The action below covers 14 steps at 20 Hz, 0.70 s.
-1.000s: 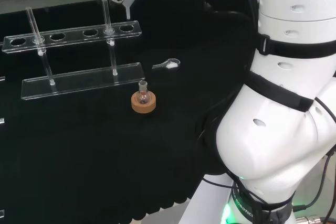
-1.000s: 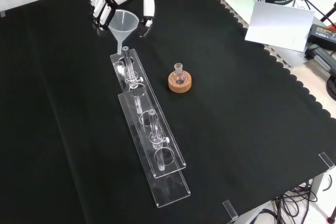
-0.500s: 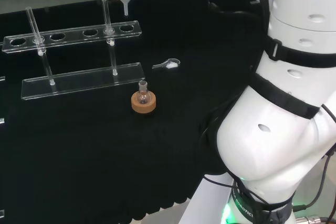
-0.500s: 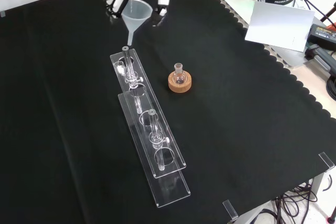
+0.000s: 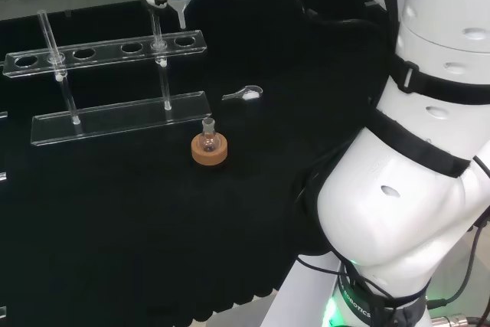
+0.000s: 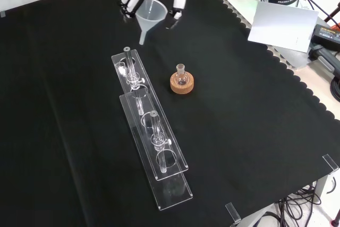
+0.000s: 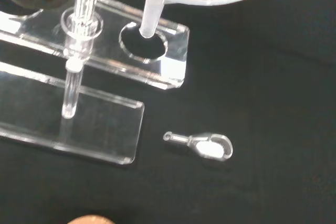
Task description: Pick up the funnel from the transparent funnel stand.
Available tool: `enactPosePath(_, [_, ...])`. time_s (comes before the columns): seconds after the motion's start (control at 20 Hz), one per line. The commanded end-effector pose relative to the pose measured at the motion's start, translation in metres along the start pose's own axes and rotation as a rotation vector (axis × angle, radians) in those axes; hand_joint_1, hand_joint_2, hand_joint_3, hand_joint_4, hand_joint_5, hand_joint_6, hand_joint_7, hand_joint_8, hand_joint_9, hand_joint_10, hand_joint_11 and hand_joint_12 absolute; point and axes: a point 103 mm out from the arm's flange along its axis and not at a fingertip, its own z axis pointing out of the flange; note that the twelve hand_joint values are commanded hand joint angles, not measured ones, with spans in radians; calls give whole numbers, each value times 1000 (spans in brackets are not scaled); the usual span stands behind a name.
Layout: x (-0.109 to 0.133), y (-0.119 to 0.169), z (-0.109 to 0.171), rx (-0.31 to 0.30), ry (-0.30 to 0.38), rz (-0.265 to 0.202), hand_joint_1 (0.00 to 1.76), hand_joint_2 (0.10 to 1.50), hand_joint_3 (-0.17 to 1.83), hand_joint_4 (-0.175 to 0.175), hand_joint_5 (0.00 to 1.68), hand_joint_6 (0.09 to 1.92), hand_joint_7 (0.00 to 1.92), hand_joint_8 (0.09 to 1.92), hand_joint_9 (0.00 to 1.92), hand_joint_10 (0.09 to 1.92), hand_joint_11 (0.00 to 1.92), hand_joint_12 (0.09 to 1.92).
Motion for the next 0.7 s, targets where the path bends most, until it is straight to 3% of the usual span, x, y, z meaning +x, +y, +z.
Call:
enactPosePath(0.05, [13,-42,36,61,36,-40,821,775,515,36,753,473,646,598,980,401,739,1248])
enactPosePath(0.2, [9,-44,47,82,39,-66,822,775,516,36,752,477,647,598,981,399,739,1248])
enactPosePath(0.5, [2,-50,69,100,58,-55,823,774,518,36,751,484,648,598,984,395,739,1248])
enactPosePath(0.6, [-6,-51,77,98,73,-73,823,774,518,36,751,486,648,598,984,394,739,1248])
enactPosePath(0.7, [-1,-55,84,111,68,-36,823,774,519,36,750,489,648,598,985,393,739,1248])
